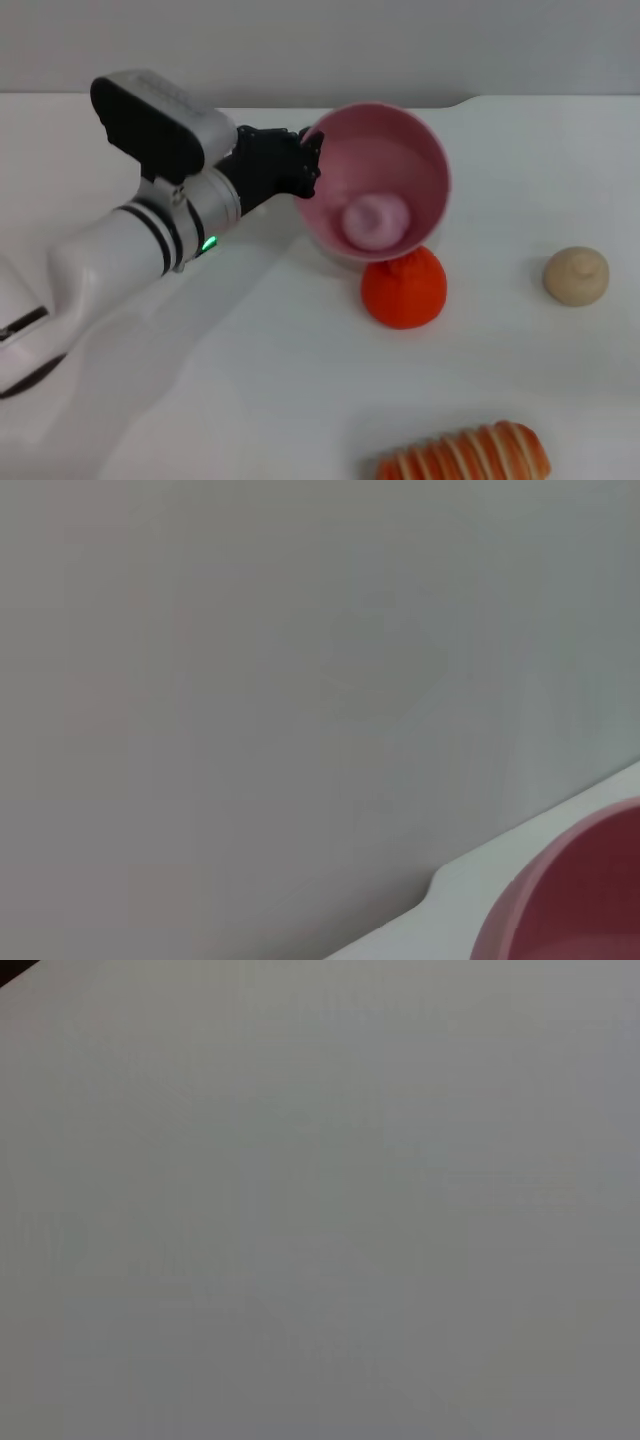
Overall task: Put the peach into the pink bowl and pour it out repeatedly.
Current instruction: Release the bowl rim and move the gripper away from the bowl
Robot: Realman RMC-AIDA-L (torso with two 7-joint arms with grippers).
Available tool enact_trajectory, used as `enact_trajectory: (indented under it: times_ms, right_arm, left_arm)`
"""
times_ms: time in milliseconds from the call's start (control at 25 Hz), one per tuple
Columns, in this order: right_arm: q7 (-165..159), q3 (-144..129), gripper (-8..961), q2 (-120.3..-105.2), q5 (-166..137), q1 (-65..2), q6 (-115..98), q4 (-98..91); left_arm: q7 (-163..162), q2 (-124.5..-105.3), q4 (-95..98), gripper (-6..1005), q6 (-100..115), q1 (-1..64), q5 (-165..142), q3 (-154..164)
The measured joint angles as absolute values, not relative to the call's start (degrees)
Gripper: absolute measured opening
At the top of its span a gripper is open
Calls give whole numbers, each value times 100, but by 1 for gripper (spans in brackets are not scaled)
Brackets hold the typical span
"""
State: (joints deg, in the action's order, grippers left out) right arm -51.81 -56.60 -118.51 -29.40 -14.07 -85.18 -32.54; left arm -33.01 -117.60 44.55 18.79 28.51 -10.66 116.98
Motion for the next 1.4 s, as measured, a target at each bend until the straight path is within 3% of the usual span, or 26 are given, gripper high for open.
enact_trajectory:
  times_ms: [1040, 1400]
  right_arm:
    - [-5009, -5695, 383, -11763, -3193, -1854, -8329, -2668]
    - [-5009, -5707, 383, -11759, -3193, -1874, -8211, -2662]
  left_arm:
    - [-4362, -11667, 3303, 150, 172, 4427, -1068, 10086]
    - [-4327, -11636, 3328, 151, -715, 4492, -975, 9931]
